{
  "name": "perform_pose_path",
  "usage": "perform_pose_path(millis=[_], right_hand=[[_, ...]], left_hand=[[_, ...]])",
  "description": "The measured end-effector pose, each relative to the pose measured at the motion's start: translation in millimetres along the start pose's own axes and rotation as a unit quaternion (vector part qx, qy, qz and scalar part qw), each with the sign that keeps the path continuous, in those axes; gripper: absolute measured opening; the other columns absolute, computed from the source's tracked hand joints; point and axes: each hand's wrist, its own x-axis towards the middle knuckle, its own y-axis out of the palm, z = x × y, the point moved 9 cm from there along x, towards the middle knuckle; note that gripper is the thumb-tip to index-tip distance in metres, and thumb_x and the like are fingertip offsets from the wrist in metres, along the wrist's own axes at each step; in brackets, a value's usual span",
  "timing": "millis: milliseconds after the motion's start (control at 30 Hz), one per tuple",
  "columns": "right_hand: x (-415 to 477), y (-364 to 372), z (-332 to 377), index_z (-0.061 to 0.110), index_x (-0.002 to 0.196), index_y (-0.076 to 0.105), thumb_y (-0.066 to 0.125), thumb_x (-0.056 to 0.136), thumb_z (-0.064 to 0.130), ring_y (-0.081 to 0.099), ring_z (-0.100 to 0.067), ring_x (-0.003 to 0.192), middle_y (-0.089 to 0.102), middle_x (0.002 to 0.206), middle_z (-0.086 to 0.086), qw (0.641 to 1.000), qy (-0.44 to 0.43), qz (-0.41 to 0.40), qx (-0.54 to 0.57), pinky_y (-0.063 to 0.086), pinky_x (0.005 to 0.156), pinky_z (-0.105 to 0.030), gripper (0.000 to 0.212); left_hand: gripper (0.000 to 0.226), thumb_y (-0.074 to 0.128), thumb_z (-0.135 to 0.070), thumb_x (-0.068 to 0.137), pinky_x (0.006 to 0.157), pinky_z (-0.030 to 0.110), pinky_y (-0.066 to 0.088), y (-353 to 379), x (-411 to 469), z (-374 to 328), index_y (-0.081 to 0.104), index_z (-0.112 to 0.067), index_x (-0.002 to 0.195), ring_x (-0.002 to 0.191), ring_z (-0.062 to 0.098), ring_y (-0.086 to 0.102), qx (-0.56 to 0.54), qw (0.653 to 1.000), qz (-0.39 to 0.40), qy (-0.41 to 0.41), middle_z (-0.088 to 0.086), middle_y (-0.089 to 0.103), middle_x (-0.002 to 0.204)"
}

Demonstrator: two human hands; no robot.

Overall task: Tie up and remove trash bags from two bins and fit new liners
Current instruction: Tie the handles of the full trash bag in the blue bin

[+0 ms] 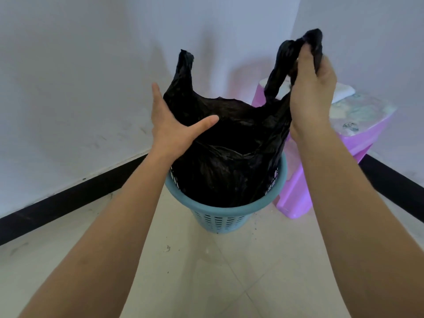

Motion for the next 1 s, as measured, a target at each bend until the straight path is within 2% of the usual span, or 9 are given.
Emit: perform_pose_path(millis=[100,167,267,400,500,600,700,800,1000], right_hand=[[-10.7,2.1,-39.3,0.028,0.106,0.067,0.061,0.084,0.058,0.065,-0.010,0.099,0.066,0.096,0.013,0.987,0.132,0.079,0.041,0.053,0.094,-0.033,0.037],[-20.5,1.7,-56.7,0.027,0.121,0.065,0.067,0.082,0.060,0.064,-0.011,0.113,0.069,0.115,0.012,0.976,0.150,0.139,0.068,0.048,0.103,-0.036,0.052],[-32.4,-13.9,-75.4,0.029,0.130,0.059,0.077,0.073,0.063,0.060,-0.005,0.121,0.067,0.128,0.011,0.979,0.097,0.175,-0.046,0.046,0.106,-0.033,0.069],[-35.4,-17.1,-85.6,0.041,0.103,0.068,0.083,0.074,0.051,0.069,0.001,0.099,0.074,0.104,0.018,0.970,0.055,0.196,-0.132,0.054,0.079,-0.013,0.034],[-27.4,-15.7,-85.6,0.030,0.094,0.072,0.081,0.075,0.051,0.071,-0.003,0.094,0.076,0.095,0.014,0.987,0.065,0.122,-0.086,0.055,0.082,-0.024,0.030],[-23.7,-11.0,-98.4,0.019,0.076,0.062,0.075,0.083,0.041,0.068,-0.015,0.067,0.065,0.062,0.007,0.988,0.127,0.085,0.031,0.057,0.071,-0.029,0.027],[-19.6,-26.9,-115.1,0.022,0.079,0.053,0.065,0.089,0.037,0.036,-0.009,0.042,0.037,0.047,0.010,0.987,0.158,0.037,-0.006,0.039,0.045,-0.022,0.021],[-19.5,-38.9,-117.2,0.029,0.083,0.053,0.056,0.090,0.039,0.040,-0.012,0.049,0.045,0.053,0.010,0.981,0.133,0.011,-0.138,0.037,0.053,-0.030,0.013],[-21.2,-15.2,-107.6,0.028,0.104,0.056,0.055,0.095,0.042,0.056,-0.004,0.074,0.058,0.083,0.016,0.947,0.046,0.113,-0.298,0.039,0.062,-0.023,0.017]], left_hand=[[0.145,0.084,-0.068,0.051,0.115,0.038,0.034,14.8,13.9,-5.8,-0.013,-0.033,0.153,0.138,0.013,0.041,-0.004,1.000,0.025,-0.018,-0.001,0.042,0.150],[0.118,0.083,-0.061,0.058,0.103,0.031,0.044,15.0,19.0,-2.0,0.021,-0.026,0.152,0.124,0.012,0.054,0.001,0.999,0.009,-0.035,-0.004,0.058,0.134],[0.041,0.075,-0.056,0.074,0.071,0.029,0.049,15.2,19.3,-0.5,0.070,-0.018,0.089,0.072,0.009,0.064,-0.079,0.996,-0.010,-0.030,-0.011,0.066,0.077],[0.049,0.057,-0.071,0.082,0.075,0.042,0.055,9.4,13.1,-9.7,0.069,-0.028,0.060,0.067,0.013,0.064,-0.117,0.993,-0.020,-0.011,-0.003,0.066,0.073],[0.062,0.043,-0.072,0.088,0.084,0.040,0.056,16.2,11.7,-10.5,0.063,-0.024,0.053,0.081,0.017,0.072,-0.203,0.977,0.035,-0.044,-0.003,0.076,0.084],[0.063,0.038,-0.067,0.094,0.071,0.042,0.060,20.0,7.4,-4.5,0.050,-0.022,0.051,0.056,0.029,0.067,-0.298,0.948,0.035,-0.105,0.008,0.059,0.051],[0.061,0.038,-0.064,0.096,0.050,0.034,0.054,22.1,0.4,17.8,0.036,-0.022,0.052,0.033,0.017,0.028,-0.404,0.890,-0.002,-0.212,-0.002,0.025,0.044],[0.057,0.046,-0.056,0.098,0.042,0.024,0.034,33.7,-6.8,27.0,0.033,-0.023,0.054,0.037,0.014,0.014,-0.463,0.849,0.025,-0.253,-0.005,0.018,0.046],[0.013,0.052,0.001,0.089,0.051,0.026,0.034,46.4,-5.0,6.2,0.055,-0.008,0.096,0.047,0.009,0.028,-0.429,0.882,0.106,-0.166,-0.005,0.028,0.056]])
